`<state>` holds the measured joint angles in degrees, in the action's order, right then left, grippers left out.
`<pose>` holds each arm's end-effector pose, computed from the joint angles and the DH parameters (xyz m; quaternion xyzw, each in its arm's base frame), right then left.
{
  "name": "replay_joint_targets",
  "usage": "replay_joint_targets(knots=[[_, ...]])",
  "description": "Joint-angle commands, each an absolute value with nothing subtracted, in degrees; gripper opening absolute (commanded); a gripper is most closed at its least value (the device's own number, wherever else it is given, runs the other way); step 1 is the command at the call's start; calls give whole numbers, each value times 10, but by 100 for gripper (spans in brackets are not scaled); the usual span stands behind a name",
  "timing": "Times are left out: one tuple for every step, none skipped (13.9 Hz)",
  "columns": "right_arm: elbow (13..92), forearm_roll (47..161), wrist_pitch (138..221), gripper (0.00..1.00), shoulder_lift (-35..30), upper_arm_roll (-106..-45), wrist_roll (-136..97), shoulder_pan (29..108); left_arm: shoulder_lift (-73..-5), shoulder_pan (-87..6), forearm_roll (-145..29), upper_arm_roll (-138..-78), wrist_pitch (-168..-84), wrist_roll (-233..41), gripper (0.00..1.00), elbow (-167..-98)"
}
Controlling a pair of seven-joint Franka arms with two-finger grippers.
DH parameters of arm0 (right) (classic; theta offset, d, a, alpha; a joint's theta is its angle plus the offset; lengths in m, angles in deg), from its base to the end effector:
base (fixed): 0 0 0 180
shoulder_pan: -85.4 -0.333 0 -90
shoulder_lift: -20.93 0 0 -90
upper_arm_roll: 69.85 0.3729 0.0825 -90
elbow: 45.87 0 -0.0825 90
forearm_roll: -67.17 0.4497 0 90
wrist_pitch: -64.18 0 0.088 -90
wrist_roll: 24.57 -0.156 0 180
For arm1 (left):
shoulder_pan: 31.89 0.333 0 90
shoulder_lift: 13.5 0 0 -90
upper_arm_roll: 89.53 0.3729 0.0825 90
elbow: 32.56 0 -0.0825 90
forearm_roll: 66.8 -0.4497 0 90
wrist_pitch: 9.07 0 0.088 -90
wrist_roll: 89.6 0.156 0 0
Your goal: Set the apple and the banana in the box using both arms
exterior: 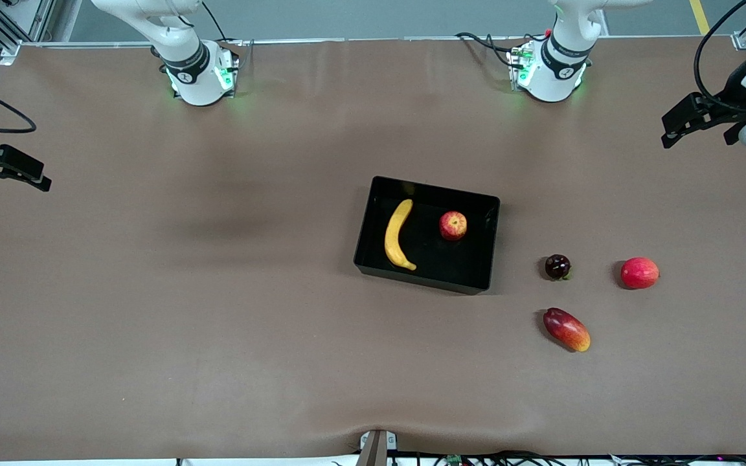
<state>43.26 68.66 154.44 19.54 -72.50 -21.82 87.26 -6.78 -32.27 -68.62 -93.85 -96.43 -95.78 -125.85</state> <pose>0.6276 -0.0451 0.6259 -0.9998 0.0154 0.0015 0.0126 0.5708 -0.0445 0.6674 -0.9997 -0.0140 -0.0086 0.0195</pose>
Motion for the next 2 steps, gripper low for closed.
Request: replay_joint_targets(knots=[[422, 679, 1537, 100, 193, -722, -217, 874, -70, -317, -673, -940, -949, -950, 100, -1245], [422, 679, 1537, 100, 192, -723, -217, 874, -70, -316, -673, -940, -949, -950, 100, -1245]])
